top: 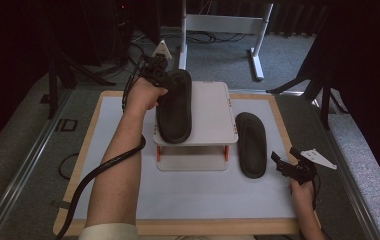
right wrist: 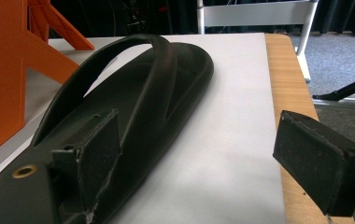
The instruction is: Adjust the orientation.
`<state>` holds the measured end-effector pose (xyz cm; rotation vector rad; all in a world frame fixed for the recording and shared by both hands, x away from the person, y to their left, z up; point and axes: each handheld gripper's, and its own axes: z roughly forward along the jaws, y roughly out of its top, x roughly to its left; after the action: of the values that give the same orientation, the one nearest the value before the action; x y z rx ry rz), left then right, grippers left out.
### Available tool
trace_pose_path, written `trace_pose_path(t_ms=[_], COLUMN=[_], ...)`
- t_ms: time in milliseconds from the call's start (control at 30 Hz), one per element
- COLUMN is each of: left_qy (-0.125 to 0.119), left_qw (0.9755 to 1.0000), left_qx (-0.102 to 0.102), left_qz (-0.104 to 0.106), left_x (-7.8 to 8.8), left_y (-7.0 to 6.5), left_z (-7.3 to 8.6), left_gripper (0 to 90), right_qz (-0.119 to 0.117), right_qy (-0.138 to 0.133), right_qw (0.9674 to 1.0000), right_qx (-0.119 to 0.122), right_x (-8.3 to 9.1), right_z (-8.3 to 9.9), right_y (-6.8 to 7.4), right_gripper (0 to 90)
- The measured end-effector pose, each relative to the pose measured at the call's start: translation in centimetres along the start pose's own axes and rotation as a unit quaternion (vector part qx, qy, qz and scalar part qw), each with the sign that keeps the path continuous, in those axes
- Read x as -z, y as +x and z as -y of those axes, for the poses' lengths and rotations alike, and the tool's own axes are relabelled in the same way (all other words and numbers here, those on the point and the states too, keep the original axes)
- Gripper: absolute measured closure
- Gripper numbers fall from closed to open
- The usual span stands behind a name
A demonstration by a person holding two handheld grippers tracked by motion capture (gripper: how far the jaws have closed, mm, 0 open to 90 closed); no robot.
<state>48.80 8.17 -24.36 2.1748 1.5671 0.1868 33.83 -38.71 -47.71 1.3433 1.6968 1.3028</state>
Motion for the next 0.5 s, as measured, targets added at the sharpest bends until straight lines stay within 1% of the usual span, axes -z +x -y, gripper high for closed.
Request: trace_pose_path(t_ms=[33, 100, 167, 267, 333, 400, 433, 467, 500], left_qy=[0.005, 0.005, 0.007, 0.01, 0.008, 0.001, -0.002, -0.007, -0.01], left_qw=[1.0, 1.0, 0.9999, 0.9999, 0.9999, 0.9997, 0.9997, 0.9996, 0.9995], left_qx=[-0.002, -0.006, -0.004, -0.006, -0.013, -0.025, -0.024, -0.027, -0.03], left_qz=[-0.001, 0.001, 0.007, 0.006, 0.002, -0.001, 0.002, 0.009, 0.009], left_x=[-0.3, -0.6, -1.2, -1.5, -1.4, -1.0, -0.9, -0.7, -0.6], left_y=[-0.1, -0.2, -0.4, -0.6, -0.7, -0.7, -0.6, -0.5, -0.6], left_z=[-0.1, -0.1, -0.3, -0.4, -0.4, -0.3, -0.3, -0.3, -0.3], left_gripper=[71.4, 71.5, 71.4, 71.2, 70.7, 69.4, 68.8, 66.9, 64.8], right_qz=[0.0, 0.0, -0.001, -0.001, -0.002, -0.002, -0.002, -0.002, -0.002], right_qy=[0.0, 0.0, 0.0, -0.001, -0.001, 0.0, -0.001, -0.001, 0.0], right_qw=[1.0, 1.0, 1.0, 1.0, 1.0, 1.0, 1.0, 1.0, 1.0], right_qx=[0.0, -0.001, -0.002, -0.001, 0.0, 0.0, 0.0, 0.0, 0.0], right_x=[0.0, 0.0, 0.0, 0.0, 0.0, 0.0, 0.0, 0.0, 0.0], right_z=[0.0, 0.0, 0.0, 0.0, 0.0, 0.0, 0.0, 0.0, 0.0], right_y=[0.0, 0.0, 0.0, 0.0, 0.0, 0.0, 0.0, 0.0, 0.0], right_gripper=[14.1, 14.1, 14.1, 14.1, 14.1, 14.1, 14.2, 14.2, 14.1])
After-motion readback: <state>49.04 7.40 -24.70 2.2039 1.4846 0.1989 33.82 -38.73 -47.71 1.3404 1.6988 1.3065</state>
